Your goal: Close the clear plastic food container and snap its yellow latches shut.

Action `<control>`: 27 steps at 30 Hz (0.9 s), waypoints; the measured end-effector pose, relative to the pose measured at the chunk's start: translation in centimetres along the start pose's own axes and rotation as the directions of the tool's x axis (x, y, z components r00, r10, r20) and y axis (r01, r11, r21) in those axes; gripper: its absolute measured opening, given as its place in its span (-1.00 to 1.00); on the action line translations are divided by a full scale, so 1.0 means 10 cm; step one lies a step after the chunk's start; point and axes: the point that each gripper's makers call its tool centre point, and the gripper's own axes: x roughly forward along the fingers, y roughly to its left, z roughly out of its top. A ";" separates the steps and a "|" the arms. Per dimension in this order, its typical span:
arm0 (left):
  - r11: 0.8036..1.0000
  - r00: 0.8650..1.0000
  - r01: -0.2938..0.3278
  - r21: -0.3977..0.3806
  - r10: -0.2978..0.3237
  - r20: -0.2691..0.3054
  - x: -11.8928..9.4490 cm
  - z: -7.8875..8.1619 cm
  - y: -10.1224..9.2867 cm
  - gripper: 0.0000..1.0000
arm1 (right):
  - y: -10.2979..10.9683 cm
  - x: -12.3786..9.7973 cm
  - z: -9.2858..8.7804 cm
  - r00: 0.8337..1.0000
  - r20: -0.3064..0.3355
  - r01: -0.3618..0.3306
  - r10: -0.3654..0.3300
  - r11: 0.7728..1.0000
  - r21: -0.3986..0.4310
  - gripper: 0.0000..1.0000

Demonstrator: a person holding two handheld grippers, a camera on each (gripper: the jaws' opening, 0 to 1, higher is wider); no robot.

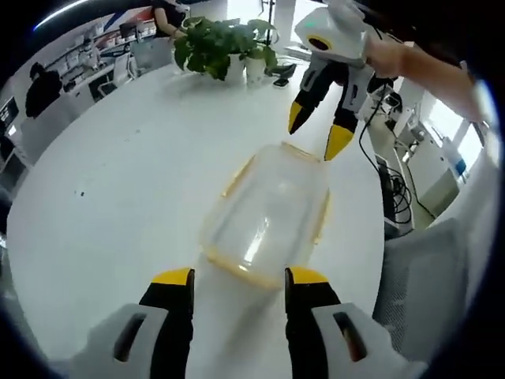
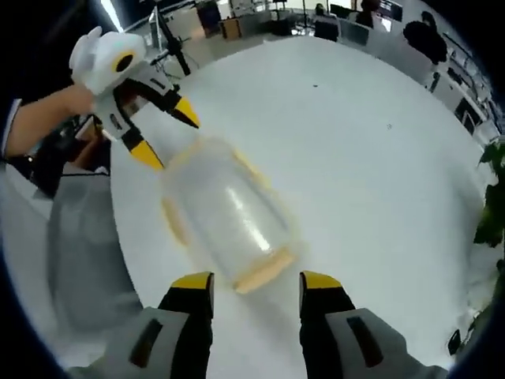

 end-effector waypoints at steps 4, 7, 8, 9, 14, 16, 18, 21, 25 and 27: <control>0.999 1.000 -0.025 -0.040 0.025 -0.014 0.01 -0.01 0.03 -0.14 | -0.03 0.01 -0.02 1.000 -0.010 0.022 -0.022 1.000 0.022 -0.22; 0.992 1.000 -0.022 -0.128 0.021 -0.012 0.02 -0.01 0.01 -0.14 | -0.04 0.02 -0.01 1.000 0.007 0.029 -0.030 0.996 0.086 -0.23; 0.990 1.000 -0.029 -0.135 0.027 -0.015 0.02 -0.02 0.02 -0.14 | -0.03 0.01 -0.01 0.999 0.008 0.031 -0.032 0.995 0.094 -0.23; 0.988 0.999 -0.041 -0.151 0.038 -0.027 0.01 -0.04 0.02 -0.14 | -0.03 0.02 0.00 0.999 0.012 0.034 -0.035 0.993 0.117 -0.23; 0.974 0.998 -0.059 -0.220 0.056 -0.016 0.00 -0.01 0.01 -0.24 | -0.03 0.03 0.00 0.999 0.018 0.041 -0.044 0.985 0.167 -0.23; 0.954 0.999 -0.042 -0.296 0.037 -0.023 0.02 -0.02 -0.04 -0.23 | -0.03 0.04 0.00 0.999 0.021 0.044 -0.049 0.982 0.185 -0.23; 0.938 0.999 -0.040 -0.344 0.034 -0.021 0.03 -0.02 -0.03 -0.24 | -0.01 0.04 0.01 0.998 0.032 0.039 -0.047 0.976 0.213 -0.23; 0.928 0.998 -0.061 -0.367 0.055 -0.027 0.02 -0.02 0.00 -0.24 | 0.00 0.06 0.01 0.998 0.028 0.042 -0.050 0.971 0.235 -0.23; 0.875 0.999 -0.034 -0.483 0.038 -0.001 0.02 0.01 -0.02 -0.24 | 0.00 0.07 0.02 0.998 0.041 0.042 -0.057 0.956 0.290 -0.23; 0.867 0.999 -0.037 -0.497 0.040 -0.004 0.03 0.01 -0.01 -0.25 | -0.02 0.08 0.03 0.996 0.054 0.045 -0.065 0.946 0.321 -0.23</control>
